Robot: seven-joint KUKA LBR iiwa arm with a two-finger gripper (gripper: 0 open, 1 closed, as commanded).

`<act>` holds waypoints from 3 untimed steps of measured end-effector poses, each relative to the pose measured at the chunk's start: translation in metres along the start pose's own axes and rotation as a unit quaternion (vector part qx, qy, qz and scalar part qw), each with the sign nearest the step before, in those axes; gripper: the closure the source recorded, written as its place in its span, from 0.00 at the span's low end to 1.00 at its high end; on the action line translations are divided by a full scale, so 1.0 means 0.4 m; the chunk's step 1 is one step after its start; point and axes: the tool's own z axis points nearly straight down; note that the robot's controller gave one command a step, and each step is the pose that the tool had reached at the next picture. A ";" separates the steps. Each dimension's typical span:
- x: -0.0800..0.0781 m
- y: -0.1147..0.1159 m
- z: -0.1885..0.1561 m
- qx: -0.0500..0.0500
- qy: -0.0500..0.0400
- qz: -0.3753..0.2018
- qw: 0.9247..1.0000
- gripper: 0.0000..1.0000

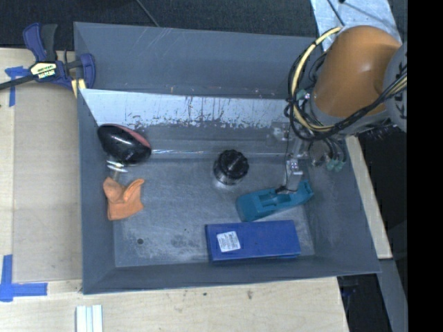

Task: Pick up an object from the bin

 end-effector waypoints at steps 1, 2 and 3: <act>-0.003 0.000 -0.012 0.000 -0.004 0.000 1.000 0.00; 0.015 -0.006 0.091 0.000 -0.007 0.033 0.999 0.00; 0.120 -0.017 0.243 0.000 -0.005 0.008 1.000 0.00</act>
Offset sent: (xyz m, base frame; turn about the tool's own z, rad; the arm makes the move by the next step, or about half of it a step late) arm -0.0164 -0.0037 -0.0790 0.1265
